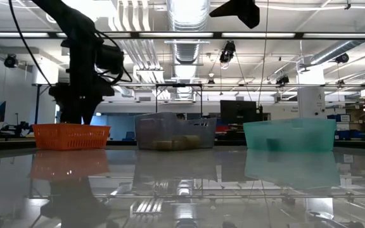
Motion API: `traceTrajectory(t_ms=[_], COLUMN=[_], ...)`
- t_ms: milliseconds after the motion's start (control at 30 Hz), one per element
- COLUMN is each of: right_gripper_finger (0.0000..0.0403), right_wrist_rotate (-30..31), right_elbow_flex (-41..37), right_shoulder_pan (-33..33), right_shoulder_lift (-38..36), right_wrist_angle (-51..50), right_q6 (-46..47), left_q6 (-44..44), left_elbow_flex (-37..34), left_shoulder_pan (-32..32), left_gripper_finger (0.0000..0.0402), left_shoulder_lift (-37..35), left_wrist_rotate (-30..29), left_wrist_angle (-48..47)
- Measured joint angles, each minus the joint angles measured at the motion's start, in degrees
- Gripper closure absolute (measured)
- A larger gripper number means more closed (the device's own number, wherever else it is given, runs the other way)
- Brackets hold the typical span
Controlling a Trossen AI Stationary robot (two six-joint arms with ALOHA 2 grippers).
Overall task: Sort & place blocks by color
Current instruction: Return to Home Position
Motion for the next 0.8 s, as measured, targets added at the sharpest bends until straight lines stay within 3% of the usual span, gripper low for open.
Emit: traceTrajectory(t_ms=[200, 367, 600, 800], right_gripper_finger=[0.0158, 0.0164, 0.0177, 0.0183], right_wrist_rotate=[0.0, -0.1, -0.1, -0.6], right_elbow_flex=[-0.7, -1.9, -4.8, -10.8], right_shoulder_pan=[0.0, 0.0, 0.0, 0.0], right_shoulder_lift=[0.0, 0.0, 0.0, -1.2], right_wrist_angle=[0.0, 0.0, 1.7, 11.0], right_q6=[-5.0, -11.9, -16.9, -18.5], left_q6=[-0.4, -1.5, -1.2, -1.8], left_elbow_flex=[0.0, 0.0, -0.2, -7.2], left_shoulder_pan=[-1.0, -6.2, -22.0, -40.6], left_gripper_finger=[0.0225, 0.0224, 0.0224, 0.0227], left_shoulder_lift=[-3.6, -10.2, -22.2, -31.1], left_wrist_rotate=[2.8, 5.5, 5.8, 2.8], left_wrist_angle=[0.0, 0.7, 11.1, 32.7])
